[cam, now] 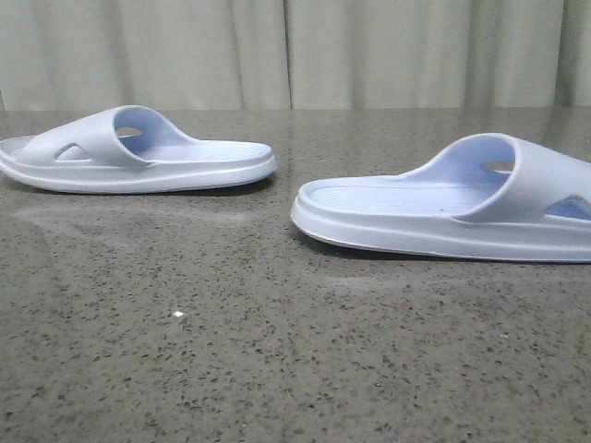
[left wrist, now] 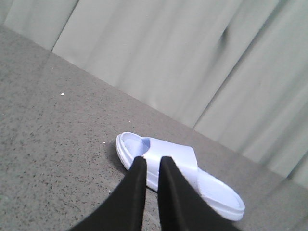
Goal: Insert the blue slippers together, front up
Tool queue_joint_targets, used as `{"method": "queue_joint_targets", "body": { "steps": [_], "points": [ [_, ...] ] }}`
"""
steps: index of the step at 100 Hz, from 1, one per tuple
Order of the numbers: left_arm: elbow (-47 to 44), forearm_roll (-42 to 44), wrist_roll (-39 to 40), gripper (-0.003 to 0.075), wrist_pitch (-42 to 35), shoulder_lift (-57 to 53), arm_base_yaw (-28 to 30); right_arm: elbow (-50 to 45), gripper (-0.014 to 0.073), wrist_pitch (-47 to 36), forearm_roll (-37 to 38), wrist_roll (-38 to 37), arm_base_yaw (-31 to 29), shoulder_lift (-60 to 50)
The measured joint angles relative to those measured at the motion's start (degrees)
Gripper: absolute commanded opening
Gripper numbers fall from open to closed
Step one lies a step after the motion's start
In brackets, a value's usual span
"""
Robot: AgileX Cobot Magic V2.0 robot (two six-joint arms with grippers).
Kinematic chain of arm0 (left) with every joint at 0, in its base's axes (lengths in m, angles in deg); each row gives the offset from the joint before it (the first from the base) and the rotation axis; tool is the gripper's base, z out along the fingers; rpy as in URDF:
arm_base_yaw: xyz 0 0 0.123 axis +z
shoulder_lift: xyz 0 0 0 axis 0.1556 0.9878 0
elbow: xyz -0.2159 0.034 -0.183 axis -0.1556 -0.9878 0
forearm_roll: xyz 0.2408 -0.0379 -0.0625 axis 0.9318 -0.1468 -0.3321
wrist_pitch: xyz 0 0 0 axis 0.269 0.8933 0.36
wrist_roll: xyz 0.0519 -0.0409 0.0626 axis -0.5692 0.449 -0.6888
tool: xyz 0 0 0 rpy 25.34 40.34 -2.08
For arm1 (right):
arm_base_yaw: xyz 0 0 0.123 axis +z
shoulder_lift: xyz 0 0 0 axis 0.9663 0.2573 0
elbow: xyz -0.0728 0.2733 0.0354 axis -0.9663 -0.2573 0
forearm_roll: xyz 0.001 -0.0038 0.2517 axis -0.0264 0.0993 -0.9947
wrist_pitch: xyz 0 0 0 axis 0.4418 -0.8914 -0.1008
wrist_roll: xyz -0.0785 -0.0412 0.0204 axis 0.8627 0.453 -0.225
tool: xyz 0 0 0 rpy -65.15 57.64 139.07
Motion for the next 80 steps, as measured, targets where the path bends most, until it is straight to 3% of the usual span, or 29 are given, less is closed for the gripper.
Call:
{"method": "queue_joint_targets", "body": {
  "steps": [16,31,38,49,57,80],
  "points": [
    [11.83,10.32,-0.12,0.0015,11.54,12.34,0.00,7.76,-0.0078,6.66,2.29,0.00,0.00,13.53],
    [19.14,13.72,-0.23,0.0024,18.44,21.80,0.00,13.30,-0.0047,11.75,2.93,1.32,0.00,22.28],
    [20.65,13.85,-1.67,0.0078,19.83,24.18,0.00,15.12,0.0041,13.95,3.06,2.09,0.00,24.33],
    [21.24,12.80,-3.54,0.0260,20.68,25.86,0.00,16.76,0.0239,16.70,3.20,2.49,0.00,25.47],
    [21.45,11.81,-4.20,0.0379,20.95,26.56,0.00,17.12,0.0286,17.44,3.46,2.64,0.00,25.57],
    [21.45,10.92,-4.55,0.0380,20.95,27.03,0.00,19.75,0.0286,16.99,5.54,2.87,-2.37,30.32]
  ]
}}
